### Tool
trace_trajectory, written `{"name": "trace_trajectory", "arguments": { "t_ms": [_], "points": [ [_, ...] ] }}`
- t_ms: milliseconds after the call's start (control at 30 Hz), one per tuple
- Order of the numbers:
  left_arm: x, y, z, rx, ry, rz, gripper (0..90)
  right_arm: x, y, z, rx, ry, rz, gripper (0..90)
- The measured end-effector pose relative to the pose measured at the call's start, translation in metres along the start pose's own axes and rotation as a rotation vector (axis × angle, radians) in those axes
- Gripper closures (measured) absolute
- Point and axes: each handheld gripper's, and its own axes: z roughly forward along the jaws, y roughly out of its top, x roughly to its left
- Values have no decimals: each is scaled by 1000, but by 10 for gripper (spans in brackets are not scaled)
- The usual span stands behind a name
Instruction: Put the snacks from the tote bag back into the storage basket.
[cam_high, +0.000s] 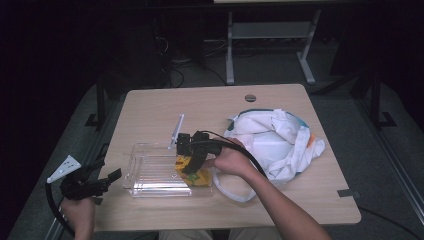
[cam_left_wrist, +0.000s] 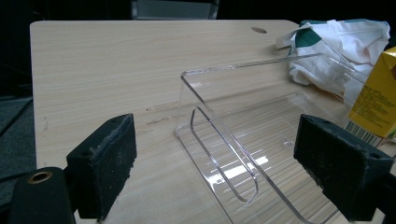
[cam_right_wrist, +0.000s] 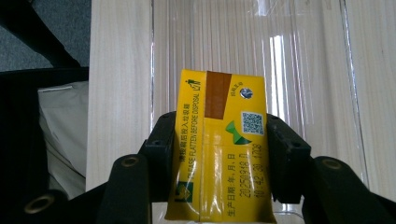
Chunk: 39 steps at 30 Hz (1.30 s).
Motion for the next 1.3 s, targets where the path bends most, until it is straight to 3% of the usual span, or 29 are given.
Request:
{"name": "trace_trajectory", "arguments": {
  "t_ms": [433,1300],
  "points": [
    [1,0,0,-1,-3,-6,127,-3,-6,13,2,13,7,512],
    [0,0,0,0,-2,-13,127,0,-17,19,-6,28,-3,506]
  ]
}}
